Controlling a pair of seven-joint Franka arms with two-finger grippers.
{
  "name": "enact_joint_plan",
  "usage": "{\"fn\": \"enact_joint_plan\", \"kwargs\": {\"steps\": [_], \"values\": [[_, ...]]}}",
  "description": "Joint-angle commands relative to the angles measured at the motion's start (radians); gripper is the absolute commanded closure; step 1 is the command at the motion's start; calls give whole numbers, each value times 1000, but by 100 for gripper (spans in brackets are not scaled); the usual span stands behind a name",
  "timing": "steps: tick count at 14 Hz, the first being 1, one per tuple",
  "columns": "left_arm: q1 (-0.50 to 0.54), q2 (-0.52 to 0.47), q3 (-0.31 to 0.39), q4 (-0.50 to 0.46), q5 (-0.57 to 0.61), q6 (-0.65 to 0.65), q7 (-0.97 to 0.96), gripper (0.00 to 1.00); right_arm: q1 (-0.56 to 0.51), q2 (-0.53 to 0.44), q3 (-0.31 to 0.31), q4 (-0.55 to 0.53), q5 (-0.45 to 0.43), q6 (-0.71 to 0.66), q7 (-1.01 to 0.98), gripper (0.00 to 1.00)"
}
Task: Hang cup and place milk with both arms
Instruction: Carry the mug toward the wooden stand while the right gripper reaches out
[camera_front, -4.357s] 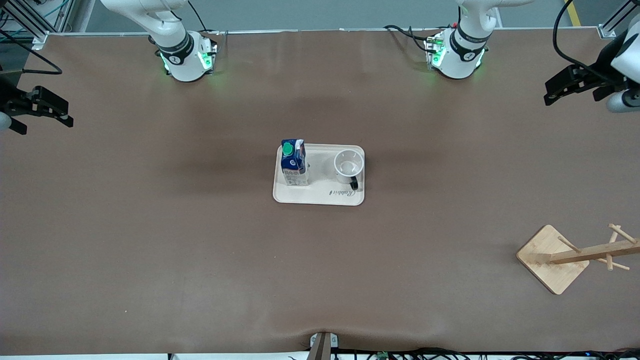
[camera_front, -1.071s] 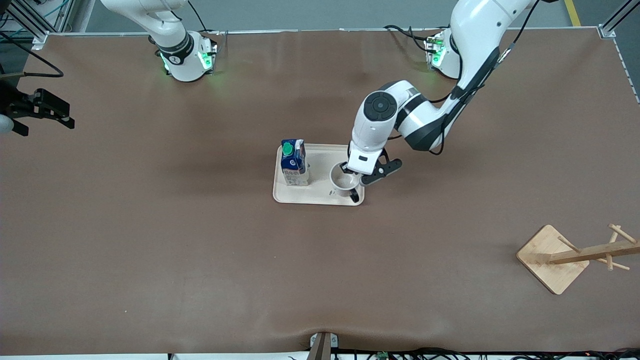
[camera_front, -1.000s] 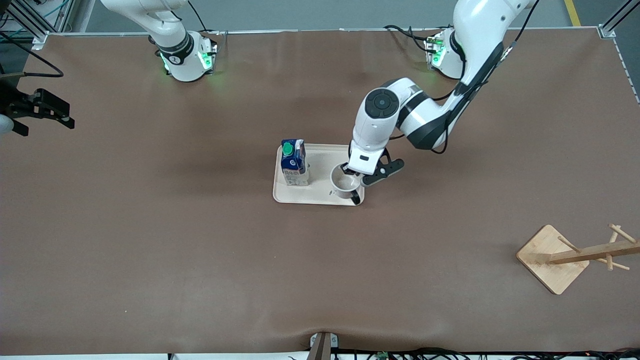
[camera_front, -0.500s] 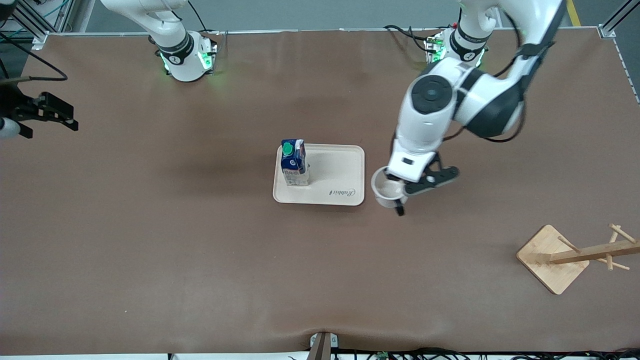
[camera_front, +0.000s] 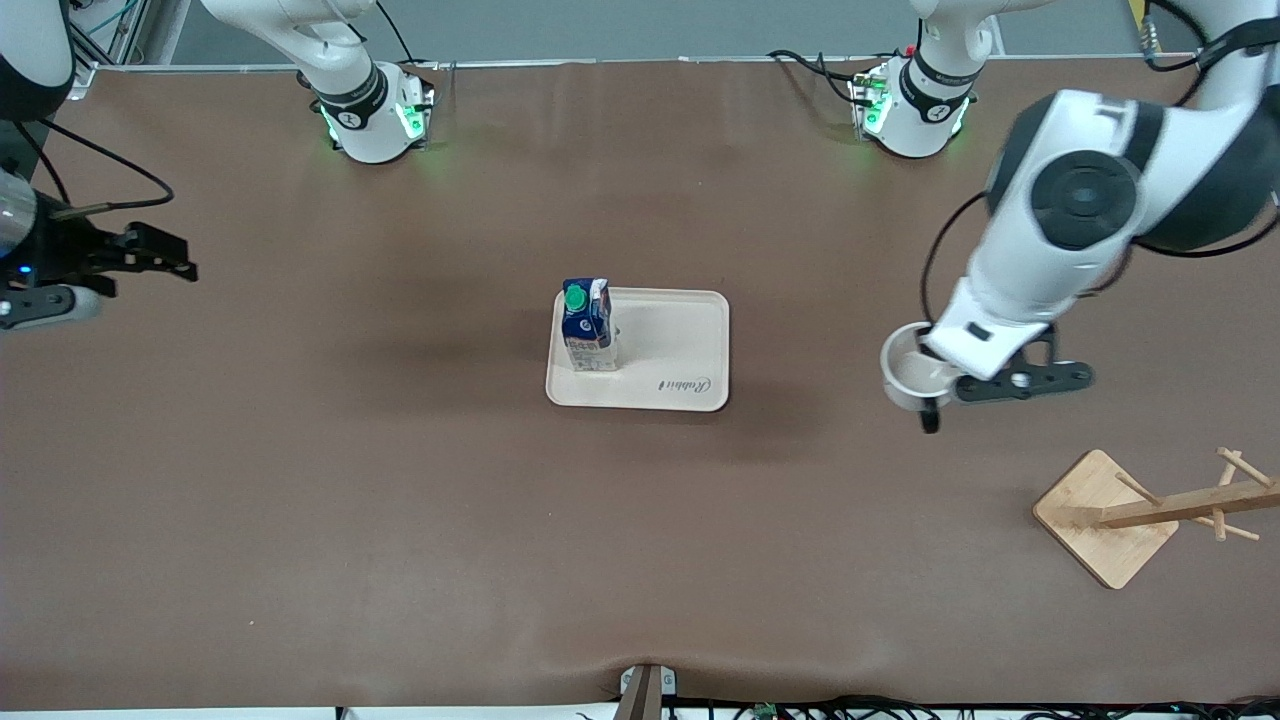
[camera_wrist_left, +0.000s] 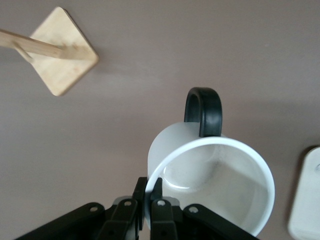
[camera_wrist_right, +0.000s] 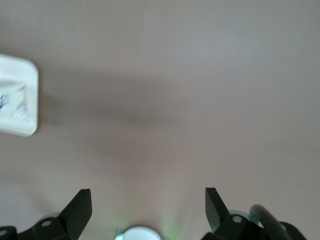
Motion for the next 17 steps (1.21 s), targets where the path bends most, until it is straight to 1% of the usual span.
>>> {"fn": "enact_joint_plan", "kwargs": {"steps": [1, 2, 3, 6, 8, 10, 12, 13, 15, 17], "values": [[80, -5, -4, 47, -5, -40, 172, 100, -20, 54, 4, 14, 50, -82, 12, 0], [111, -5, -4, 51, -3, -40, 234, 100, -29, 59, 4, 16, 53, -79, 12, 0], [144, -5, -2, 54, 1, -40, 292, 100, -28, 59, 4, 22, 79, -78, 12, 0], [206, 0, -2, 93, -3, -40, 418, 100, -34, 62, 4, 14, 205, -41, 3, 0], [241, 10, -2, 123, -14, -31, 469, 100, -28, 65, 3, 17, 194, -39, 11, 0], [267, 24, -2, 132, -57, -5, 509, 100, -34, 74, 3, 19, 199, -35, 12, 0], [307, 30, -2, 140, -79, 10, 575, 100, -17, 82, 4, 13, 200, 0, 46, 0], [318, 35, -1, 152, -80, 10, 605, 100, 1, 106, 10, 5, 205, 19, 75, 0], [355, 43, -2, 163, -80, 13, 676, 100, 108, 140, 9, -7, 205, 126, 148, 0], [387, 43, -1, 166, -88, 26, 720, 100, 208, 160, 10, -54, 207, 209, 300, 0]]}}
